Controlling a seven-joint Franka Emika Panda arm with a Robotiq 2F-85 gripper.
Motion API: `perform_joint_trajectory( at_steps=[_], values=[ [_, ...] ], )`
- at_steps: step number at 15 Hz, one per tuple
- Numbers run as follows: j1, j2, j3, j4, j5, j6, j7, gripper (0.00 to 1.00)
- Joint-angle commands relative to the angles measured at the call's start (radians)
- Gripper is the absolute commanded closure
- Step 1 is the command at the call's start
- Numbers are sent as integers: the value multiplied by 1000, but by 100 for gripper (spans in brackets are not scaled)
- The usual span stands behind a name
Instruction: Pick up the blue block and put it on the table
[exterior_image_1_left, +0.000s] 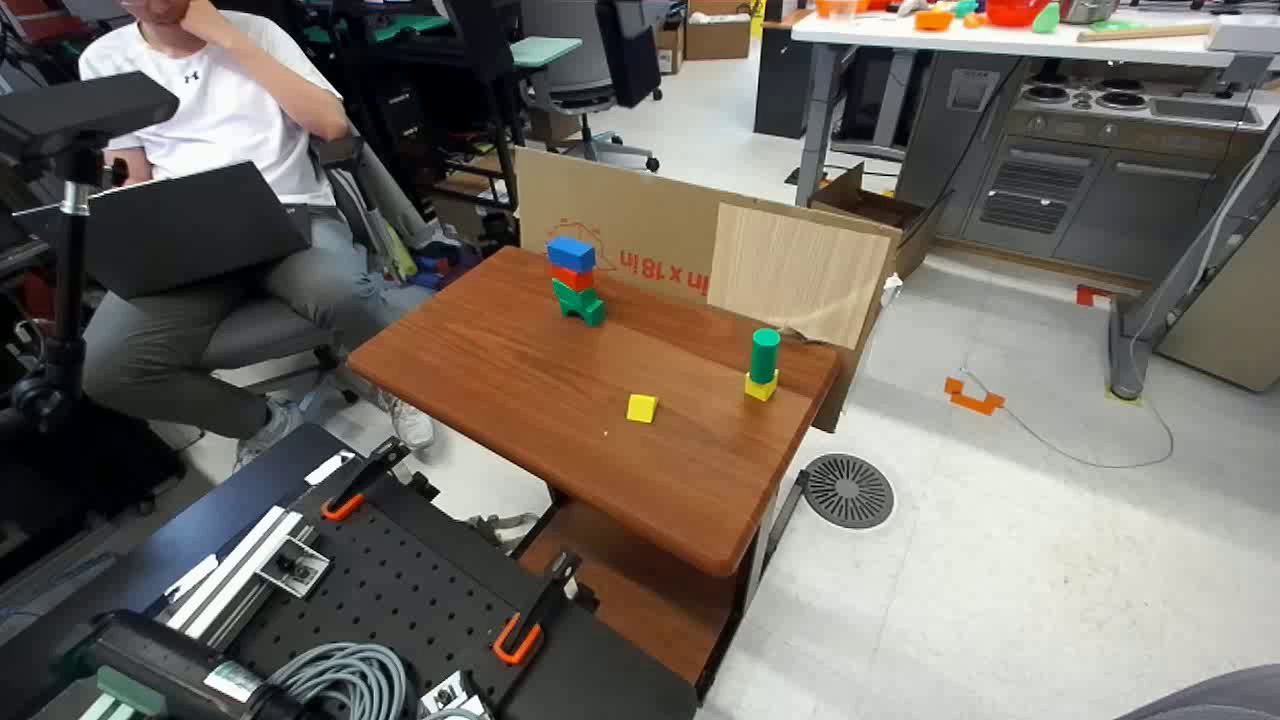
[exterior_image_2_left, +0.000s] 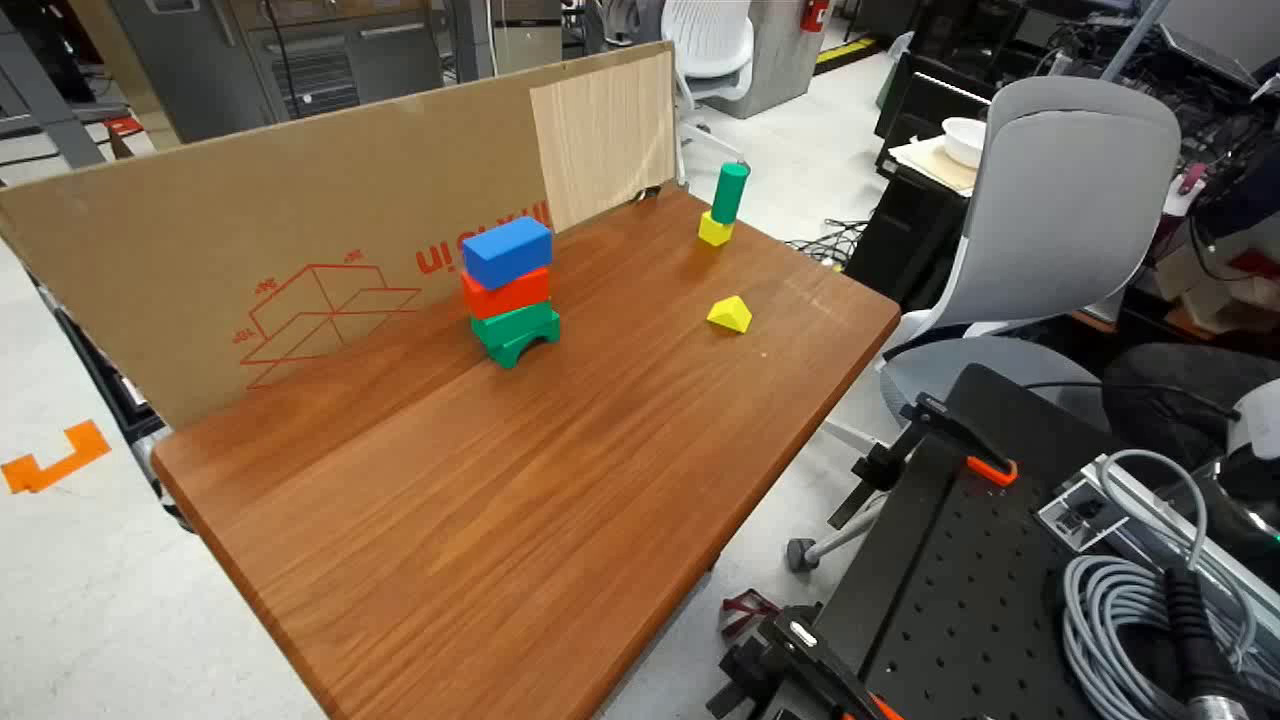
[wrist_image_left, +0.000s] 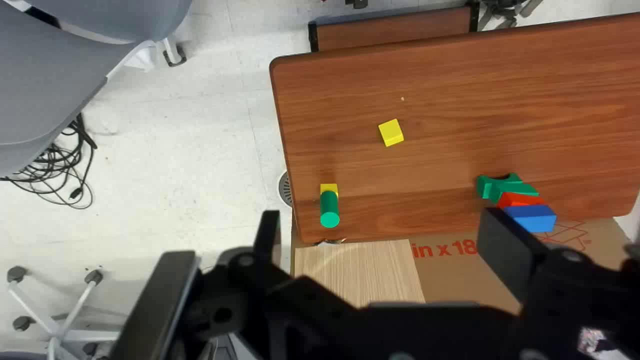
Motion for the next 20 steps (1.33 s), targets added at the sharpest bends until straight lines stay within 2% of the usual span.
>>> perform_joint_trajectory(
  at_steps=[1, 13, 20],
  values=[
    [-5, 1, 4, 3, 3, -2, -3, 0],
    [1, 9, 6, 6, 6, -3, -7, 0],
    [54, 121, 90, 15, 23, 5, 55, 0]
  ],
)
